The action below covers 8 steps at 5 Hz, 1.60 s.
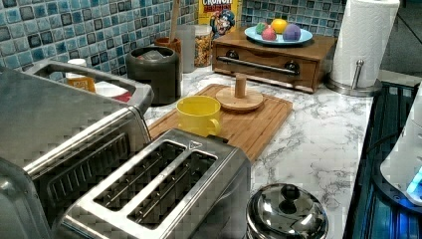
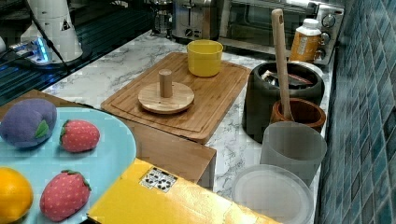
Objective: Open the lid of the tea container.
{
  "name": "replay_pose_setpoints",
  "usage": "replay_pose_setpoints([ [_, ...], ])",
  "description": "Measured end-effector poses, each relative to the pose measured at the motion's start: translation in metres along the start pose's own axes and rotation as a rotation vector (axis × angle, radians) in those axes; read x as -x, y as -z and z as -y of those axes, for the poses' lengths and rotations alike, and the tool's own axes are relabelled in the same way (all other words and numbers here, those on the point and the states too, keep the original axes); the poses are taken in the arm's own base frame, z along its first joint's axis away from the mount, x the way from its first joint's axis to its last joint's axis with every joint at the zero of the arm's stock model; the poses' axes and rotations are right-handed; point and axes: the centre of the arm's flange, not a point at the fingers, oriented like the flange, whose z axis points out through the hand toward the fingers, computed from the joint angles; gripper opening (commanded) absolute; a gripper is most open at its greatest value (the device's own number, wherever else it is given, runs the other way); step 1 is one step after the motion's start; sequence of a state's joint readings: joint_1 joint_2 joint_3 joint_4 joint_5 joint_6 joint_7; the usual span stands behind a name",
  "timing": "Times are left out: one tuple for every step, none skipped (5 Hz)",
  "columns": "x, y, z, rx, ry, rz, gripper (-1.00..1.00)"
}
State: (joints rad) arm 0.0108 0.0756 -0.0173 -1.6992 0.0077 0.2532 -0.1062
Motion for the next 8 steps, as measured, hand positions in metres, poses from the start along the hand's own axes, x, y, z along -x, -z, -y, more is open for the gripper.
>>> replay_pose_setpoints([
  [0.0, -0.001, 0.001, -0.001, 0.001, -0.002, -1.0],
  [0.0, -0.003, 0.003, -0.002, 0.003, 0.006, -1.0],
  [-0.002, -0.007, 0.003, -0.013, 0.008, -0.035, -1.0],
  [0.0, -0.021, -0.005, -0.02, 0.0, -0.048, -1.0],
  [0.008, -0.046, -0.024, 0.019, -0.003, -0.037, 1.0],
  [0.016, -0.074, -0.049, 0.063, -0.028, 0.014, 1.0],
  [0.013, -0.1, -0.075, 0.092, -0.067, 0.053, 1.0],
  [0.004, -0.119, -0.1, 0.089, -0.107, 0.038, 1.0],
])
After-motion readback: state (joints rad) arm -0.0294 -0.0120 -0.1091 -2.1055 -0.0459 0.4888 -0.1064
